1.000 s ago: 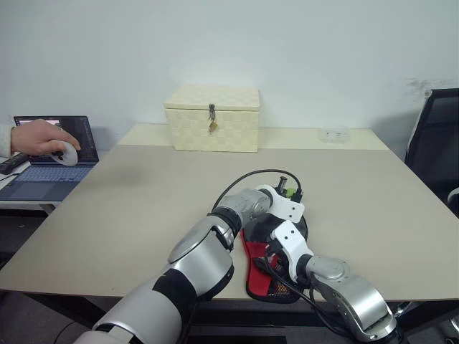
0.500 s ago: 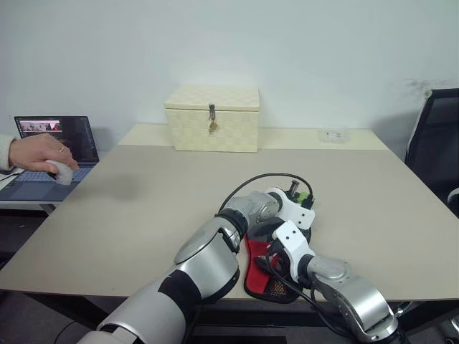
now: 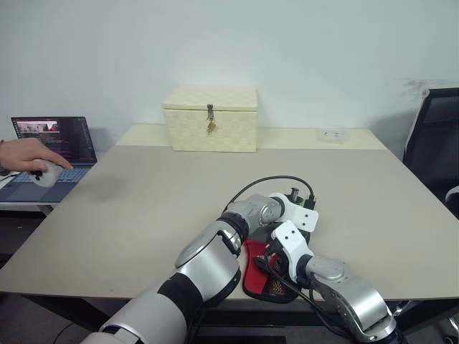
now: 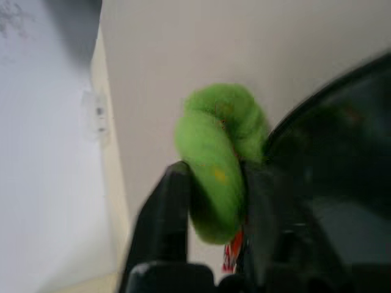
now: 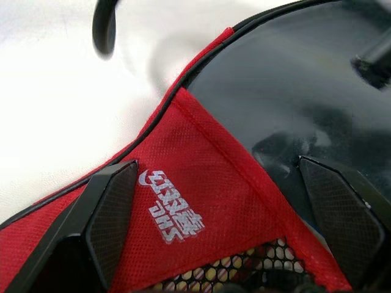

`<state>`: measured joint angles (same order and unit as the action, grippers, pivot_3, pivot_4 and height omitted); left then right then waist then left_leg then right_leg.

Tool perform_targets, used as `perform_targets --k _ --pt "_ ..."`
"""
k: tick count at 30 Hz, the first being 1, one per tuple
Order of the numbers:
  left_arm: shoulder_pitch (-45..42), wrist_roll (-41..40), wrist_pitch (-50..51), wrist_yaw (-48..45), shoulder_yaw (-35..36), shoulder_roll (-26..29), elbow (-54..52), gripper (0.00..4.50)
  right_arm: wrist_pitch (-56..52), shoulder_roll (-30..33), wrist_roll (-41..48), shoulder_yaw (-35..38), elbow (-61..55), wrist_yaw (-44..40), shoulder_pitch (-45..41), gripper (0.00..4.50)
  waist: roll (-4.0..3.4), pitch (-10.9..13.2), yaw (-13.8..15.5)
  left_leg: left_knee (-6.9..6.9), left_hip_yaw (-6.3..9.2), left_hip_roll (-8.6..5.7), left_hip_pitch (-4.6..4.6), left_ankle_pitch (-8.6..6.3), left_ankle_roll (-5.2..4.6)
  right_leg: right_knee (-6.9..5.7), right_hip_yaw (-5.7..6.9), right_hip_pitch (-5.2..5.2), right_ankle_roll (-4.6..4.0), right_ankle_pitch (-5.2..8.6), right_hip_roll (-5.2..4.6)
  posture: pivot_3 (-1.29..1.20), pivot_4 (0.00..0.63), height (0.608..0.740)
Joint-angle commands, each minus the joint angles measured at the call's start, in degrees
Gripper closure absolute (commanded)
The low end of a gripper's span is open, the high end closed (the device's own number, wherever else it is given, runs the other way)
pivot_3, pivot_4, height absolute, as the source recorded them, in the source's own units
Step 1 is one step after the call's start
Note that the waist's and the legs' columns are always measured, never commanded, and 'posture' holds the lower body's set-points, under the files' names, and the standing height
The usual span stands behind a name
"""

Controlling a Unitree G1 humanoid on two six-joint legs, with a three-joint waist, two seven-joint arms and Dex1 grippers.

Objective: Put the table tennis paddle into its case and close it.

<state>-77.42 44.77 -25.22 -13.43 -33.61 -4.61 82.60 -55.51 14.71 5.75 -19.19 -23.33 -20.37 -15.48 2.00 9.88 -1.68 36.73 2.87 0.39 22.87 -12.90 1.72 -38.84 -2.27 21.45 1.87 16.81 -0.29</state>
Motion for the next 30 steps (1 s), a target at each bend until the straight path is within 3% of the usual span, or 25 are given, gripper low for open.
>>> perform_targets --k 1,6,14,19,25,30 --pt "-0.1 -1.5 0.2 -1.6 1.2 1.0 -2.5 1.78 -5.9 -0.4 2.6 -3.3 8.0 -2.9 2.5 0.00 -0.01 0.0 -0.3 0.00 -0.02 0.01 -0.02 0.00 0.00 0.00 -0.02 0.00 0.00 0.00 0.01 0.00 0.150 0.740" --pt "0.2 -3.9 -0.5 -3.8 3.1 2.2 -2.9 0.02 -5.0 -1.2 2.5 -3.0 10.0 -4.2 -0.4 0.00 -0.02 0.0 -0.8 -0.02 -0.06 0.10 -0.10 0.00 0.00 -0.04 -0.07 0.00 0.00 0.00 0.15 0.00 0.150 0.740" --pt "0.2 -10.4 -3.8 -7.9 9.4 6.0 -4.1 0.02 -4.0 0.5 3.6 -2.1 10.5 -8.6 -4.7 0.00 -0.02 0.0 -1.8 0.01 -0.06 0.17 -0.25 0.01 0.00 -0.11 -0.21 -0.04 0.00 0.00 0.22 0.00 0.150 0.740" --pt "1.0 -18.0 -4.6 -12.8 16.3 9.8 -5.6 0.02 -5.3 2.6 8.6 0.3 4.5 -13.3 -5.8 0.00 -0.03 0.0 -1.7 -0.07 -0.06 0.18 -0.03 0.00 0.00 -0.11 -0.19 0.21 -0.01 0.00 0.26 0.00 0.150 0.740" --pt "6.7 -32.6 -3.6 -26.7 28.0 16.4 -11.1 0.02 -6.6 6.3 16.4 5.4 -3.1 -18.9 -7.8 0.00 -0.07 0.1 -1.5 -0.35 0.01 0.18 0.35 0.00 0.02 -0.13 -0.26 0.75 -0.26 -0.14 0.17 0.00 0.150 0.740" --pt "18.9 -46.7 3.9 -42.6 35.6 21.4 -24.8 0.02 -8.6 10.5 23.2 11.6 -7.4 -22.0 -8.9 0.00 -0.16 0.2 -1.2 -0.34 0.09 0.11 0.58 0.01 0.02 -0.08 -0.19 0.90 -0.33 -0.18 0.06 0.00 0.150 0.740"
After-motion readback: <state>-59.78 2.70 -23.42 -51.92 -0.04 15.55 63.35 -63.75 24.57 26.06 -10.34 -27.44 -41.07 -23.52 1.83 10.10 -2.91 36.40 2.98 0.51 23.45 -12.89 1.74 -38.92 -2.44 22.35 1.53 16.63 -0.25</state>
